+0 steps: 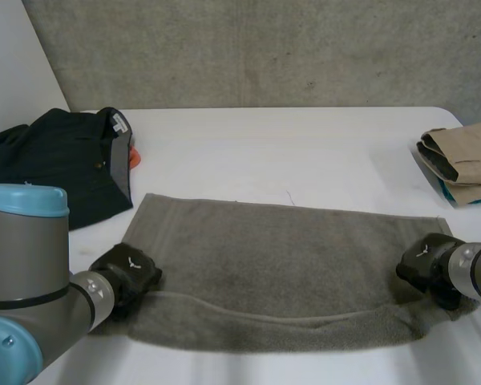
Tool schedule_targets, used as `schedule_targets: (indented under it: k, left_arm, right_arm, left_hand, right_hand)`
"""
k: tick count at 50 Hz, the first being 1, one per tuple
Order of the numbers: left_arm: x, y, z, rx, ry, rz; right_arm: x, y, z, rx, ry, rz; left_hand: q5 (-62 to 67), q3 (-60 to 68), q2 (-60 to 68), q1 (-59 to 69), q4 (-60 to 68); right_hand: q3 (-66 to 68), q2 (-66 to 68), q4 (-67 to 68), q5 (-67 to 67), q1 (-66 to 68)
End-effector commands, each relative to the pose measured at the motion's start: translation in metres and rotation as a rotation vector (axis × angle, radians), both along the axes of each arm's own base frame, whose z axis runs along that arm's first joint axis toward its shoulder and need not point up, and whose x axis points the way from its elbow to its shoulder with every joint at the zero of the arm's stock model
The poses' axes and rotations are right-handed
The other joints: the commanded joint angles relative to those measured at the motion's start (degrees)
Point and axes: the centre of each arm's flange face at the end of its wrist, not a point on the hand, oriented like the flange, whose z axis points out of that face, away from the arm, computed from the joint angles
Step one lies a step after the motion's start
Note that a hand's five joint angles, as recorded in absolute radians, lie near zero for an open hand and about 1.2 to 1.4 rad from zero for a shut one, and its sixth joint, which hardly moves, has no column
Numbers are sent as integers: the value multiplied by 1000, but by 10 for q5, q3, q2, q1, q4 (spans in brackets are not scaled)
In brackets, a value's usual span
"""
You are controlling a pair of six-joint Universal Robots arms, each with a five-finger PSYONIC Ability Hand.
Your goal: Fold the laundry.
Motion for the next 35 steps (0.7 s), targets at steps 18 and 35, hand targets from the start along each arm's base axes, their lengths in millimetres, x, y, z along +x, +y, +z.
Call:
schedule_targets:
  k: [18, 35]
  left_arm:
    - [-31, -179, 249, -1289, 783, 210]
    - [-36, -178, 126, -896, 682, 182]
  right_arm:
    - [47, -148, 196, -1366, -663, 38]
    - [63, -161, 91, -1012, -756, 88]
  left_hand:
    - [130, 117, 114, 138, 113]
    - [130, 117, 114, 138, 113]
  right_hand:
    - [119, 122, 112, 128, 160]
    - [119, 122, 112, 128, 160]
